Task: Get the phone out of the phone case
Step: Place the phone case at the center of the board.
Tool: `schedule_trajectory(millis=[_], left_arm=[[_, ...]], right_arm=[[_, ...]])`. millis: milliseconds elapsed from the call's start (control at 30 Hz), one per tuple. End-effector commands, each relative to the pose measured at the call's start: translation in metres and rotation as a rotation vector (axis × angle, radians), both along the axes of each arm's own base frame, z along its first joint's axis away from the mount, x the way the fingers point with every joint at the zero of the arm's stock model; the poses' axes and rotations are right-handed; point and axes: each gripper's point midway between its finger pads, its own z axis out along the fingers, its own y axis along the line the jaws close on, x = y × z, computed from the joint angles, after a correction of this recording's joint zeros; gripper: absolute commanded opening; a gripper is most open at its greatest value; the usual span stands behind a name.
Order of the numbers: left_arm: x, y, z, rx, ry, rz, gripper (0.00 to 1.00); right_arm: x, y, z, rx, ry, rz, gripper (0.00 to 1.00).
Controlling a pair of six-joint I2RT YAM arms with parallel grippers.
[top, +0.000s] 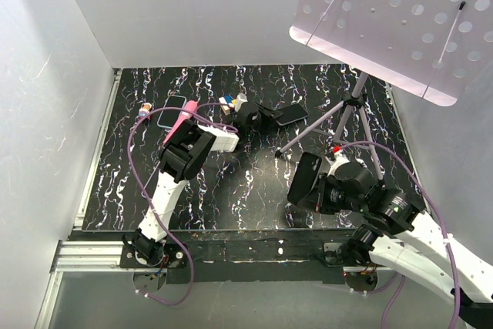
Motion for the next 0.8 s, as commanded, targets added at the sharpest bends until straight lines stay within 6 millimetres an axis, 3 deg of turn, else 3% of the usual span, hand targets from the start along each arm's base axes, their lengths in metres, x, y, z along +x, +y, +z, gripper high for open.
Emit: schedule_trajectory(millis=[0,167,233,333,367,533,667,767], left_arm=[[-0.018,0.014,-0.029,0.061,0.132,0.01,0.24],[-0.028,0.027,-0.033,0.149,0.168,-0.015,0.57],[-0.034,0.03,-0.025,0.146,0.191,-0.061,0.65],[-0.052,0.042,-0.011,0.14,0.239,-0.124,0.94],[-0.062,0.045,-0.005,0.138,0.252,-0.157,0.98],[-0.132,0.074,-0.001,0.223,0.374,-0.335,0.98],[-0.172,0.125,0.008,0.324,0.425,-0.422,0.98],[-0.189,0.184,0.021,0.657,0.336,-0.47,0.98]], right_arm=[[0.001,0.02,0.015,0.101,-0.013,0.042,0.01],[-0.005,0.028,-0.006,0.019,0.09,0.107,0.01],[-0.007,0.031,-0.014,0.0,0.124,0.129,0.01],[-0.013,0.035,-0.022,-0.022,0.157,0.189,0.01],[-0.015,0.036,-0.025,-0.034,0.168,0.219,0.01],[-0.017,0.05,-0.04,-0.062,0.222,0.324,0.01],[-0.018,0.075,-0.041,0.02,0.238,0.424,0.01],[-0.018,0.093,-0.043,0.08,0.256,0.509,0.01]])
